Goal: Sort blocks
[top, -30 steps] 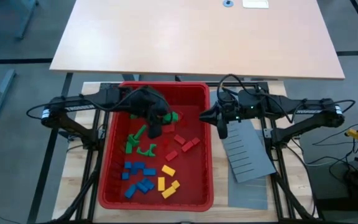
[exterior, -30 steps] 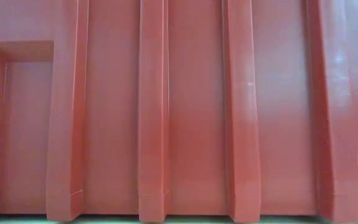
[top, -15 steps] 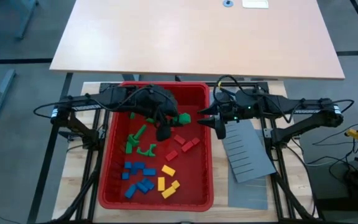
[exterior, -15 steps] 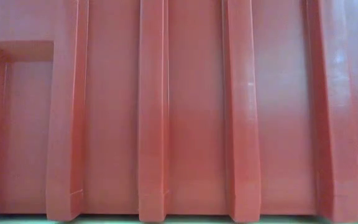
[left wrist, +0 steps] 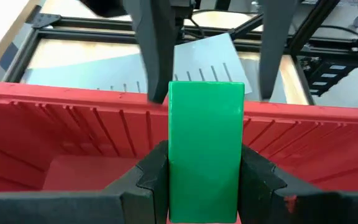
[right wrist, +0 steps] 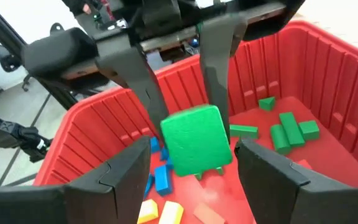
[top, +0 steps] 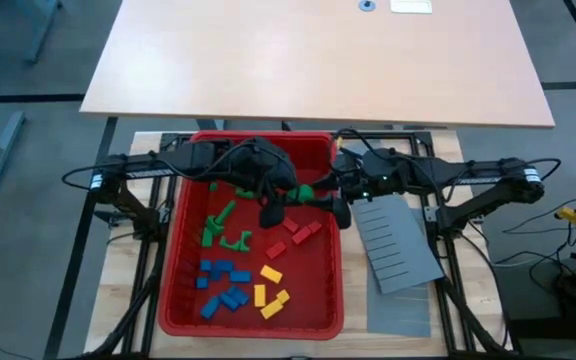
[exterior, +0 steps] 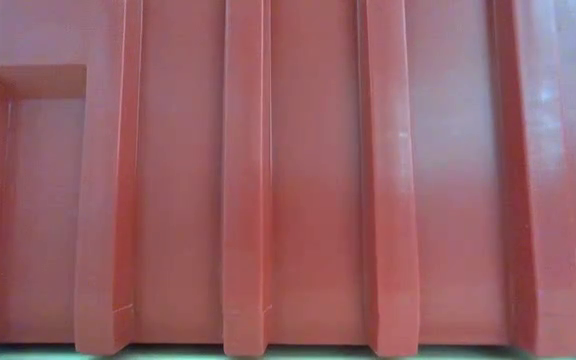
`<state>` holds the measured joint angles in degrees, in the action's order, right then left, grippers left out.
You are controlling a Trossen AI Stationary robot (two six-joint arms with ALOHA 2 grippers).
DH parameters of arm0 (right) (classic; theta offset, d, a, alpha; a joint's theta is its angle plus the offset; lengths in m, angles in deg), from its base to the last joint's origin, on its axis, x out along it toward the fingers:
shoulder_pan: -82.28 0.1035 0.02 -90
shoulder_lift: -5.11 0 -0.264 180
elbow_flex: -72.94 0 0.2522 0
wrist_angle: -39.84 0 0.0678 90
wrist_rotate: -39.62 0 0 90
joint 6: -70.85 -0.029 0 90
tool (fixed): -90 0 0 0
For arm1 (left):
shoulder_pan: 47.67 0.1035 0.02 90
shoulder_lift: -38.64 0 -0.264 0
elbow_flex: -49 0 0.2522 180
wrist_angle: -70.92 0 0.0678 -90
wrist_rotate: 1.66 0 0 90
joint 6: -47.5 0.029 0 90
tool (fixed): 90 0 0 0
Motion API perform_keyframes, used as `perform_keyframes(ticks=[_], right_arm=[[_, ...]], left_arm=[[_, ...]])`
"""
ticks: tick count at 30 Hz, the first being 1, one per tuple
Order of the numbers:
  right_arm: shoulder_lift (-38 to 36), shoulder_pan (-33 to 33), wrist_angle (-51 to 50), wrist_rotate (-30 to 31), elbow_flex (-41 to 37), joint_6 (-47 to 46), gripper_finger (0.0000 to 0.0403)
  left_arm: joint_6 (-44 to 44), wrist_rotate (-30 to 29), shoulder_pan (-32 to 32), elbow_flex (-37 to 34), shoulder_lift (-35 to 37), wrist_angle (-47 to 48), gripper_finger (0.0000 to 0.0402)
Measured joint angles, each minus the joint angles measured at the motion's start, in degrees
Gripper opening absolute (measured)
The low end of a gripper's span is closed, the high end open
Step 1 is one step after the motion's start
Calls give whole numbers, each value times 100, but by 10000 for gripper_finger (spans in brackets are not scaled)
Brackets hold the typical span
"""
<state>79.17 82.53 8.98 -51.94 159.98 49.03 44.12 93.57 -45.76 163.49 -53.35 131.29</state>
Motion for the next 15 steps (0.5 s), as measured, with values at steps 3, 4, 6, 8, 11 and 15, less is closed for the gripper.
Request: perform_keyframes(ticks=[3, 4, 6, 8, 11, 15], right_arm=[[41, 0, -9, -50, -4, -10, 213], [71, 0, 29, -51, -1, -9, 213], [78, 0, 29, -57, 7, -9, 211], [123, 0, 69, -55, 7, -6, 208], [187, 0, 134, -59, 7, 36, 198], [301, 0, 135, -256, 9, 120, 156]], left_arm=[[-20, 33, 0, 1, -31, -60, 111], [-22, 35, 0, 0, -37, -60, 111], [-41, 35, 0, 0, -45, -68, 111], [-41, 39, 0, 0, -45, -88, 111], [-42, 152, 0, 13, -45, -100, 111], [-64, 188, 0, 12, -45, -75, 111]])
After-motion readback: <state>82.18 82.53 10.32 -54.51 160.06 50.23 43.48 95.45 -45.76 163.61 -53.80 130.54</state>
